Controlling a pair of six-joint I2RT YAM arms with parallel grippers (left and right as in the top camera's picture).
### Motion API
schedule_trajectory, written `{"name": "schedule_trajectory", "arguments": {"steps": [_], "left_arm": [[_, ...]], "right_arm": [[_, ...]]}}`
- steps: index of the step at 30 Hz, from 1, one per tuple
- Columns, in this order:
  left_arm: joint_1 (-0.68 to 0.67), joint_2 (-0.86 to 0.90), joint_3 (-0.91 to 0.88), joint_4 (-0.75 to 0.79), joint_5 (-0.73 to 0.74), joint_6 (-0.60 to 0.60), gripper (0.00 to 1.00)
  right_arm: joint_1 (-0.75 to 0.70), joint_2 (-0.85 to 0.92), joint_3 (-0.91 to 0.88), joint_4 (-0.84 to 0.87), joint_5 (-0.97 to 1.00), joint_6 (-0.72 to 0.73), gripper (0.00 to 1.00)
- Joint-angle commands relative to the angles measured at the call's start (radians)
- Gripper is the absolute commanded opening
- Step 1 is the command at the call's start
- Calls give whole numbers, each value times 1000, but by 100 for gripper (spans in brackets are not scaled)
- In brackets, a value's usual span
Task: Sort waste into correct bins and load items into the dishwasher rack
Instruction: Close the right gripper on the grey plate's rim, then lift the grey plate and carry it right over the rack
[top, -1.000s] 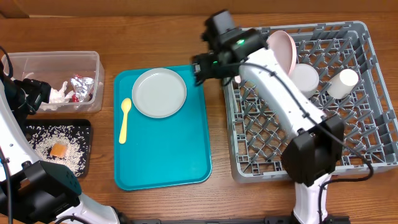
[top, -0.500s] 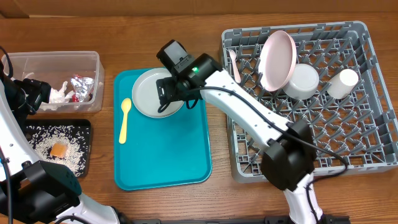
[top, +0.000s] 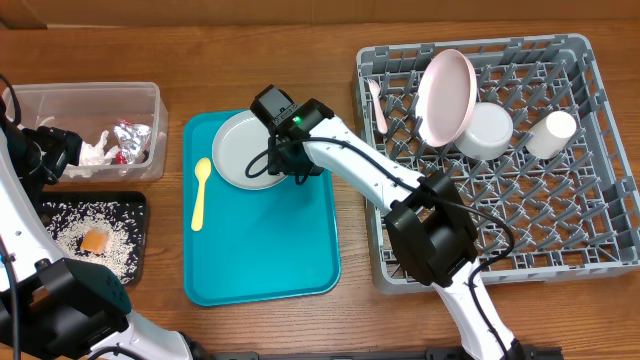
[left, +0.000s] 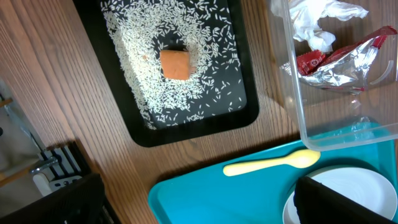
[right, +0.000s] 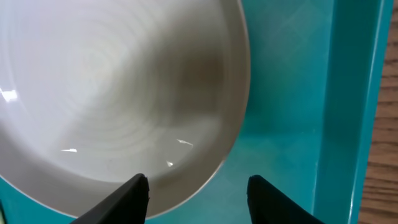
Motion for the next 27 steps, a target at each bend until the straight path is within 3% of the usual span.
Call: {"name": "schedule_trajectory", "arguments": {"steps": [1, 6, 11, 15, 27], "left_arm": [[-3, -8, -4, 1, -13, -14, 100], [-3, -8, -4, 1, -13, -14, 100], [-3, -8, -4, 1, -12, -14, 100], [-3, -8, -4, 1, -13, -14, 100], [-3, -8, -4, 1, -13, -14, 100]], "right_arm": [[0, 43, 2, 5, 16, 31, 55], [2, 77, 2, 22, 13, 31, 52], [5, 83, 2, 36, 13, 31, 20], [5, 82, 6, 32, 14, 31, 4], [-83, -74, 188, -163, 18, 14, 4]]}}
